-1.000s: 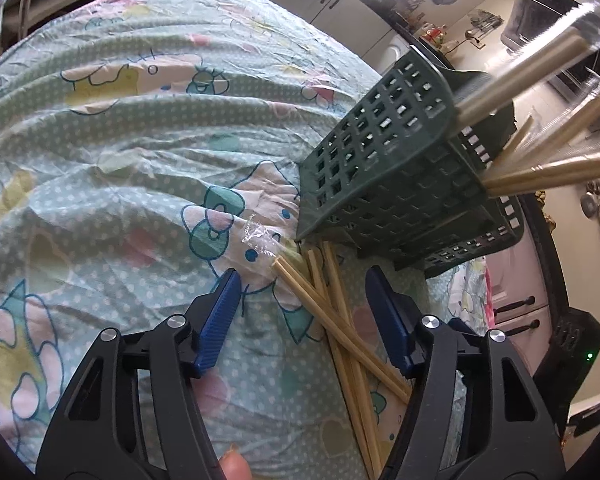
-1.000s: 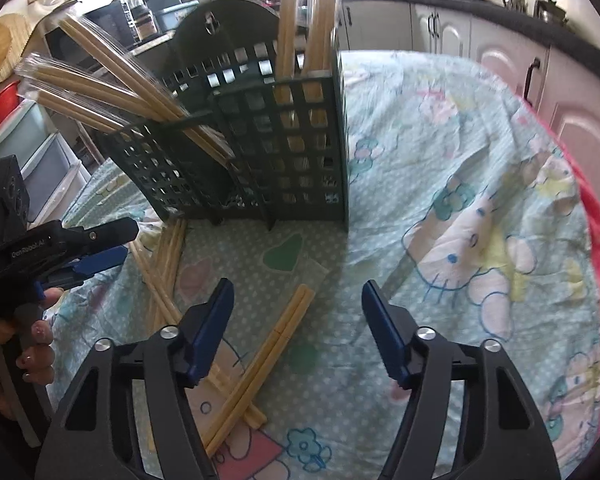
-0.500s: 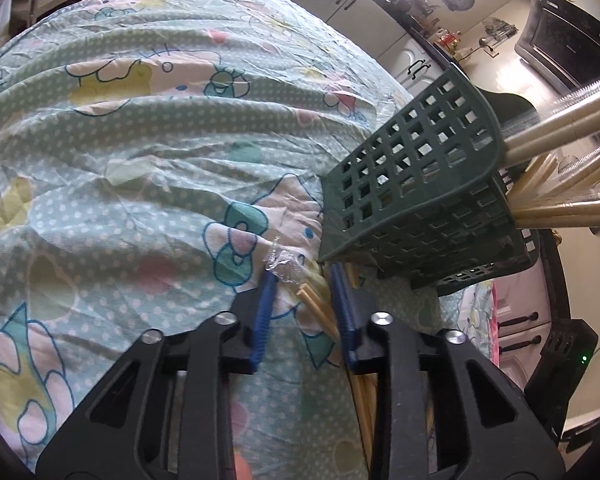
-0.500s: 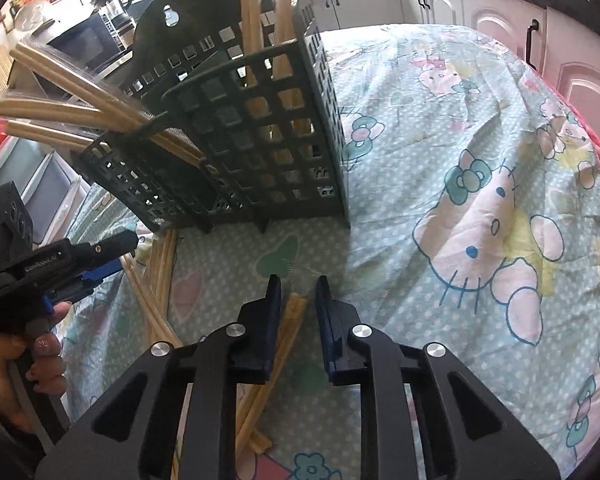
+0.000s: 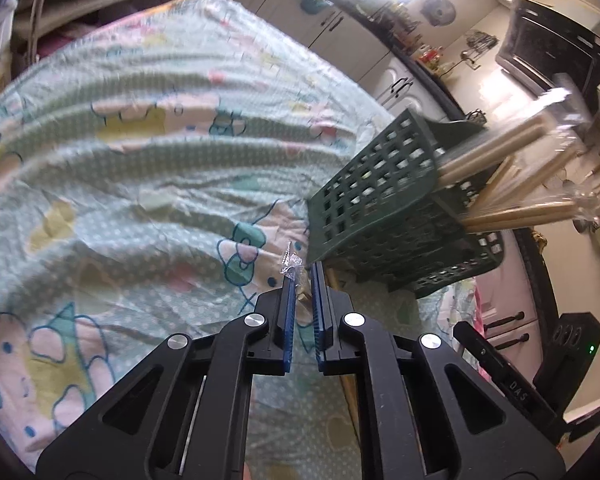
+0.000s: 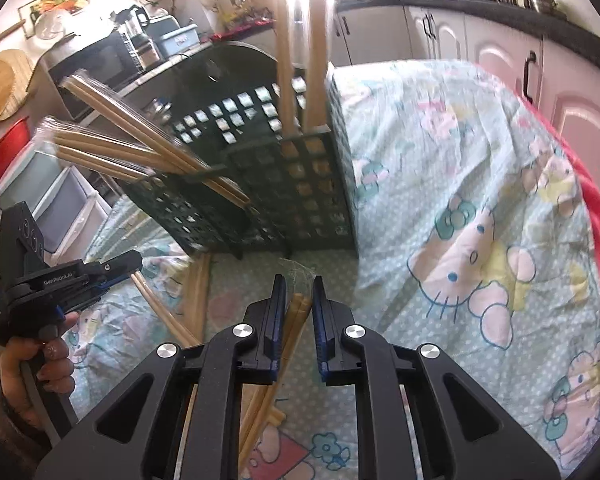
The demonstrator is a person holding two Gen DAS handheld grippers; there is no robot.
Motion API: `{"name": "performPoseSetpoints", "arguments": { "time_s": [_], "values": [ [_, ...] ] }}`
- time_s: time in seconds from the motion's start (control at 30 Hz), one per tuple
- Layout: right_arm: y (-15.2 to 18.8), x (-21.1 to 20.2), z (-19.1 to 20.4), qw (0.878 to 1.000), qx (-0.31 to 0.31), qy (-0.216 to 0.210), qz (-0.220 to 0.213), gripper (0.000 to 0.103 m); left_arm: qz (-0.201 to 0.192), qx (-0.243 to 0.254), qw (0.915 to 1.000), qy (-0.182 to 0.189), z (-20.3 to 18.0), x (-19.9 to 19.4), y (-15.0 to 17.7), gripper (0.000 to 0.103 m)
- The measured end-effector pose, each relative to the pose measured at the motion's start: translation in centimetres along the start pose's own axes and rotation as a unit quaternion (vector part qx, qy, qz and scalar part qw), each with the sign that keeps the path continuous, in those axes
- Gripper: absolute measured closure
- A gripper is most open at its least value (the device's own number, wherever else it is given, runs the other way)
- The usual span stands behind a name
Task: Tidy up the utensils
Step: 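Close the right gripper on chopsticks while the left gripper grasps another bundle, then raise the held chopsticks with both grippers toward the basket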
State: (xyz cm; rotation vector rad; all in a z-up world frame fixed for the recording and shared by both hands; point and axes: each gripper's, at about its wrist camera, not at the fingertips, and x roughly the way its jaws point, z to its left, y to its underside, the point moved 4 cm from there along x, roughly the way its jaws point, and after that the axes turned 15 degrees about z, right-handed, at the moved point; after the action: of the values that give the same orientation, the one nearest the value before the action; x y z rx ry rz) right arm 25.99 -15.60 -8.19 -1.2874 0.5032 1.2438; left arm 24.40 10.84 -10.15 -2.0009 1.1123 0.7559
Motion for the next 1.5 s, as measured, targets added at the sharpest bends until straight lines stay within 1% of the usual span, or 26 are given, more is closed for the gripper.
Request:
{"name": "performPoseSetpoints", "arguments": {
  "time_s": [0.27,0.5,0.7,0.77,0.83,0.9,1.13,1.5],
  "values": [
    [-0.2,-2.3,2.9,0.999,-0.031,-0.002,-0.032,0.091,-0.042,0.05,0.9979,-0.002,-3.0,-3.7,0.8,0.1],
    [-0.4,-5.0,4.3,0.997,-0.049,-0.01,-0.06,0.092,-0.062,0.089,0.994,0.017,-6.1,-5.9,1.4,0.1],
    [-0.7,-7.3,5.2,0.994,-0.06,-0.003,-0.09,0.093,-0.076,0.116,0.9899,0.031,-8.6,-7.5,1.7,0.101],
    [-0.7,-8.0,5.5,0.993,-0.065,-0.002,-0.099,0.093,-0.079,0.125,0.9885,0.033,-9.3,-7.8,1.9,0.101],
    [-0.8,-8.7,5.6,0.992,-0.067,-0.004,-0.108,0.097,-0.081,0.132,0.9872,0.036,-10.1,-8.1,2.1,0.101],
    [-0.8,-9.4,5.7,0.99,-0.072,0.003,-0.12,0.097,-0.083,0.142,0.9857,0.037,-11.0,-8.3,2.3,0.101],
    [-0.8,-10.9,5.9,0.987,-0.078,0.007,-0.141,0.097,-0.086,0.166,0.9814,0.044,-13.3,-8.6,2.7,0.101],
    [-1.5,-13.7,5.9,0.981,-0.084,0.006,-0.176,0.097,-0.101,0.214,0.9703,0.052,-17.9,-9.3,2.1,0.101]
  ]
}}
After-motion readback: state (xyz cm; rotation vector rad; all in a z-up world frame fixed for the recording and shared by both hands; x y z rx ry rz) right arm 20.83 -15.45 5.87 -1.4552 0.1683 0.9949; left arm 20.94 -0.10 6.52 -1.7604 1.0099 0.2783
